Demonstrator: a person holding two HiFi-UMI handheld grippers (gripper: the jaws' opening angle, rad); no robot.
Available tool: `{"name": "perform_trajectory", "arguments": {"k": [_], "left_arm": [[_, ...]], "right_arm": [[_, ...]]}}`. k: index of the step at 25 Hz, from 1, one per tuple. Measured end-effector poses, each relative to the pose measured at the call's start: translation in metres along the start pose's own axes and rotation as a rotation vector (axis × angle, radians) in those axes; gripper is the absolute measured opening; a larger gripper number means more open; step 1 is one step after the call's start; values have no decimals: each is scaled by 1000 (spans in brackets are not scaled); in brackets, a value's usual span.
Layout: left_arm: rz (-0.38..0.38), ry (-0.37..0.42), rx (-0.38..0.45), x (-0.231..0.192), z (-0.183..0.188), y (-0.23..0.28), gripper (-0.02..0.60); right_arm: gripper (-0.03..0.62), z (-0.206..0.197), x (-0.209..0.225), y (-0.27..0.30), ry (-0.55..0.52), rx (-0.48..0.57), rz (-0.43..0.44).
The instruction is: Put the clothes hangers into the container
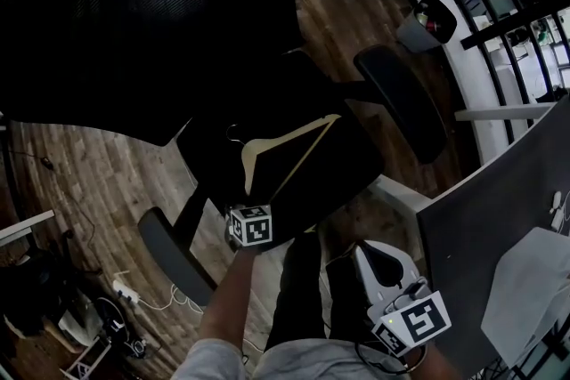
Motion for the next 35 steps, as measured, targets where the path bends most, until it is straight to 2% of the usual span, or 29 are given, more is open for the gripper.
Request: {"name": "perform_trajectory", "arguments": {"k": [4,11,20,23,26,31,35], "left_arm": [[17,-29,81,-7,16,-23,93],[84,-32,133,-24,44,-60,92],[124,-89,281,-52,97,-150,92],[127,-89,359,-60,123,-183,92],[116,-56,448,-61,152,-218,92],[90,43,564,-44,189,-273,92],[32,177,668,-3,230,-319,92]], "right_arm": [[0,0,-5,-12,0,19,-11],[0,17,-16,-41,-27,88,-8],[0,45,-24,-94,-20,201,-5],[0,54,-30,-111,-49,245,-7],[0,60,-35,-136,-74,291,-30],[0,60,-35,-187,-83,342,-76],[0,62,-26,-233,-77,419,-148]]}}
Point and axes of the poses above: the fingertips, and each gripper's own axes: y forward along the fingers, x to its right, z out of its top, the point moved 4 cm from there along -y, backward along the fingers, and after that the axes turned 7 degrees about z, right-handed, at the moved point
